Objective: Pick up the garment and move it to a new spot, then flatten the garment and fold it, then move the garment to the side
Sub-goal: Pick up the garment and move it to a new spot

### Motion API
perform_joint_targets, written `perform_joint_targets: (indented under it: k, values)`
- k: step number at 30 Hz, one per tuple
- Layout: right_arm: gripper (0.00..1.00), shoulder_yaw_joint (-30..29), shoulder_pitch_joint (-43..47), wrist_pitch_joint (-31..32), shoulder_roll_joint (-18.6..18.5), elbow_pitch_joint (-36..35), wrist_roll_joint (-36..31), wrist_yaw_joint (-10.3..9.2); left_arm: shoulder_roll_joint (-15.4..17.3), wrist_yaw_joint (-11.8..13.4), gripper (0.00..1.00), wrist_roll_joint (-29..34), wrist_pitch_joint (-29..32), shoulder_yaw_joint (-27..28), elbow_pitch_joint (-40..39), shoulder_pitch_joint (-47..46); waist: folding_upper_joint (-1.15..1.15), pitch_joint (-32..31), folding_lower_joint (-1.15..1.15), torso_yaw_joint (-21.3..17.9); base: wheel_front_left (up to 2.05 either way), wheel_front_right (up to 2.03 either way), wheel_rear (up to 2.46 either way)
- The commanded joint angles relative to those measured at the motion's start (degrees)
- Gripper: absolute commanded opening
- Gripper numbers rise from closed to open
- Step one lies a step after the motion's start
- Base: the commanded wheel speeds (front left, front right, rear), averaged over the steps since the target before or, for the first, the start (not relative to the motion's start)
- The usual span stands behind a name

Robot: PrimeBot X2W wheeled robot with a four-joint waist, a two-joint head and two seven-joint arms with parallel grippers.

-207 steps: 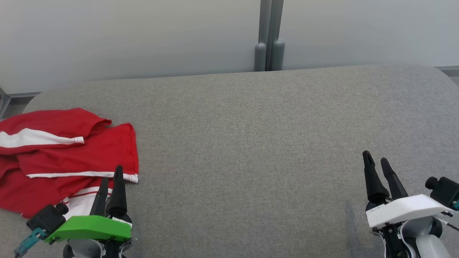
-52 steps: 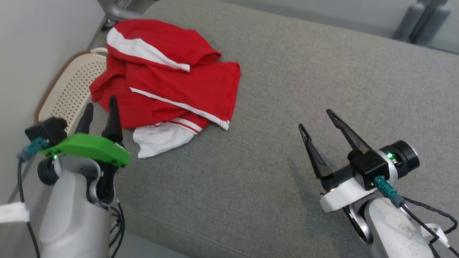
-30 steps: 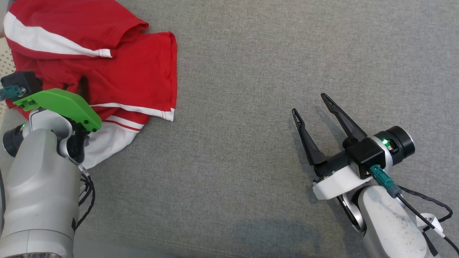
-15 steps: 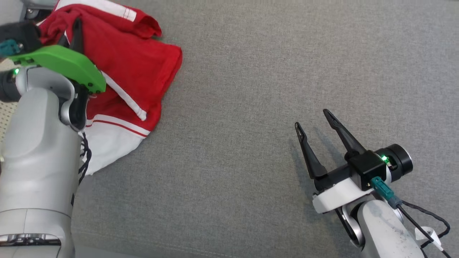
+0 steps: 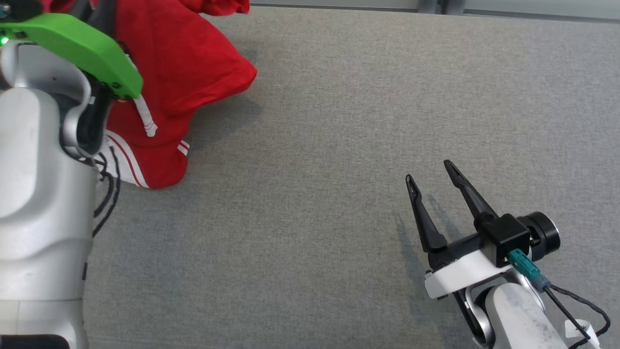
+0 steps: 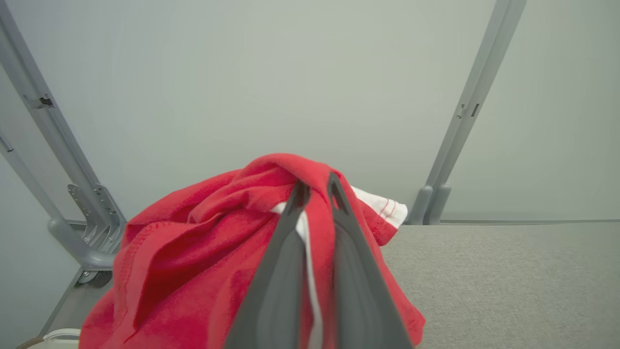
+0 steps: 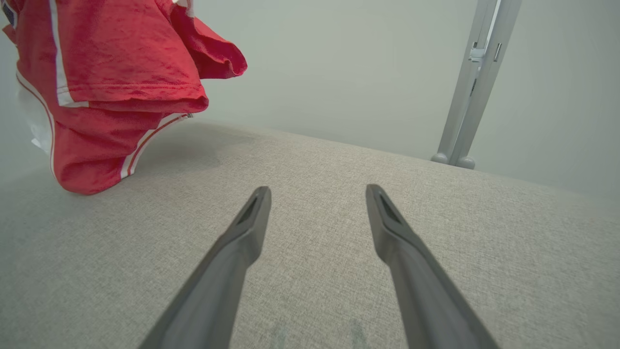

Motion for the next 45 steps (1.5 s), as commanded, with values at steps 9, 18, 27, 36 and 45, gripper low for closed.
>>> perform_joint_targets:
  k: [9,18,27,36,45]
  values:
    - [1.00,0.6,1.8,-0.2,0.1,-0.9,2.6,0.00,-8.6,0.4,0.00,-2.4,8.6,-9.9,-20.2,10.2,0.00,-1.7,0.00,-7.0,0.00,0.00,0.00]
    - [1.00,0.4,2.9,-0.2,0.1,-1.7,4.3,0.00,-12.7,3.0,0.00,-2.9,9.8,-20.3,-25.2,15.3,0.00,-1.2,0.00,-13.5,0.00,0.00,0.00]
    - [1.00,0.6,4.7,-0.2,0.1,-1.9,6.1,0.00,-10.5,5.0,0.00,-1.0,7.0,-22.8,-12.5,18.9,0.00,-1.3,0.00,-18.0,0.00,0.00,0.00]
    - [1.00,-0.7,6.3,-0.2,0.1,-1.9,5.9,0.00,-9.5,5.0,1.00,-1.0,1.3,-22.4,-2.3,21.8,0.00,-2.5,0.00,-17.1,0.00,0.00,0.00]
    - [1.00,-2.0,7.6,-0.2,0.1,-2.0,4.5,0.00,-6.7,5.8,1.00,-2.6,0.8,-20.8,-12.0,25.5,0.00,-4.6,0.00,-13.6,0.00,0.00,0.00]
